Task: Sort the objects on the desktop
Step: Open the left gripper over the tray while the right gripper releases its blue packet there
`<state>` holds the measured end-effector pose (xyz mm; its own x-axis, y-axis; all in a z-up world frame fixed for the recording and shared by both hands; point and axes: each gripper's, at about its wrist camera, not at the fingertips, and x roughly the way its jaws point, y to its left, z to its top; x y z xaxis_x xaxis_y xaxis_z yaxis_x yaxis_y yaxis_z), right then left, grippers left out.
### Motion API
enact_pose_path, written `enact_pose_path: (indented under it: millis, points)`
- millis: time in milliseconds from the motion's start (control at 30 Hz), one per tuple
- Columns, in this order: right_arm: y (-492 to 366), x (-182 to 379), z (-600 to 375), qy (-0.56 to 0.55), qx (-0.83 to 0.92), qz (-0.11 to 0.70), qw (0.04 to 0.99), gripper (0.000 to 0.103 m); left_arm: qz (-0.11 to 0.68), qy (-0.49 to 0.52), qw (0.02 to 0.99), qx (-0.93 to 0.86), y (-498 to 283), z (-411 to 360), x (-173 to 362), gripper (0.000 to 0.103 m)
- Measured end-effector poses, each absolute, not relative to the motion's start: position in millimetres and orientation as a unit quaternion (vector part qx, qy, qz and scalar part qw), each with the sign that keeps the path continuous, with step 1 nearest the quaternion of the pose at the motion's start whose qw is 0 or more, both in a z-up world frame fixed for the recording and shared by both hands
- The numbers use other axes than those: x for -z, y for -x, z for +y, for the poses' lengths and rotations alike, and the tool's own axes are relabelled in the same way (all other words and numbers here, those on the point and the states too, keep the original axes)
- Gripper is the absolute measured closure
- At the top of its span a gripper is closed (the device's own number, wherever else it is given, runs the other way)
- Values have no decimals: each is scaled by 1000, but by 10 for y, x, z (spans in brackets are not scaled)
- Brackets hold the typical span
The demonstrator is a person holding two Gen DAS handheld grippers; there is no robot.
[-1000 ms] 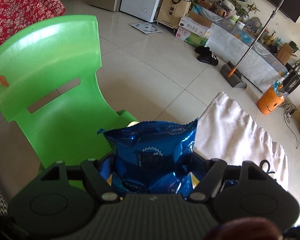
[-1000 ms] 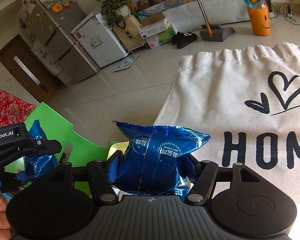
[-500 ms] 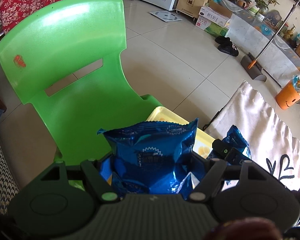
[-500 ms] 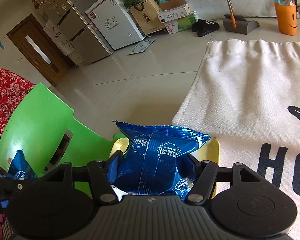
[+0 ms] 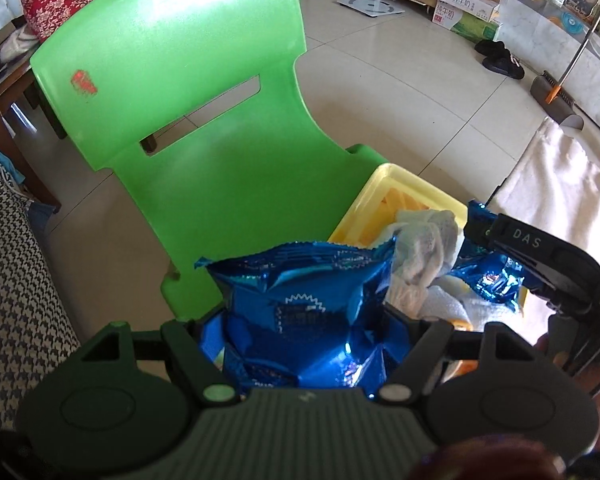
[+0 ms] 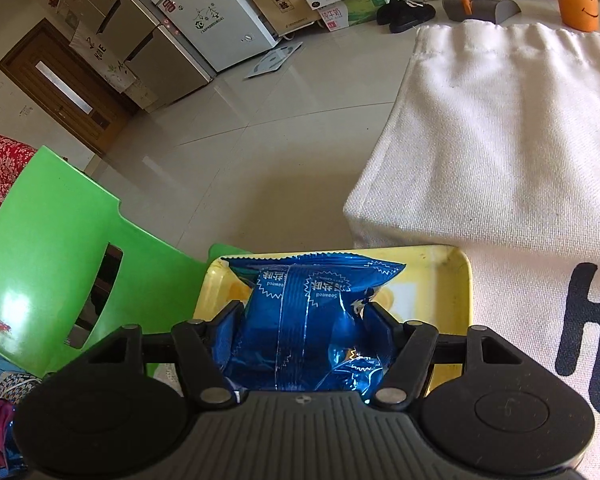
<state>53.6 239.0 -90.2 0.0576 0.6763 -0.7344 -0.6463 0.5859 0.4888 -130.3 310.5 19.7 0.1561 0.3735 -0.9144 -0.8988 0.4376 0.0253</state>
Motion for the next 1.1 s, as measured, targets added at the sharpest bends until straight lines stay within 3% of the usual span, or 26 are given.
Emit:
enact_pose_path:
  millis: [133,700,1100]
  points:
    - [-544,932,2344,-25,-450,534,716,21,480,285,690,-460,1389,3109,-91,29]
    - [-320,156,1525,-57,-449,496,741,17,515,301,651,-469,1527,3125,334,29]
    - [-152,-87,905,-108,-431,488,751,16,538,311,648,-440,1442,2964,582,29]
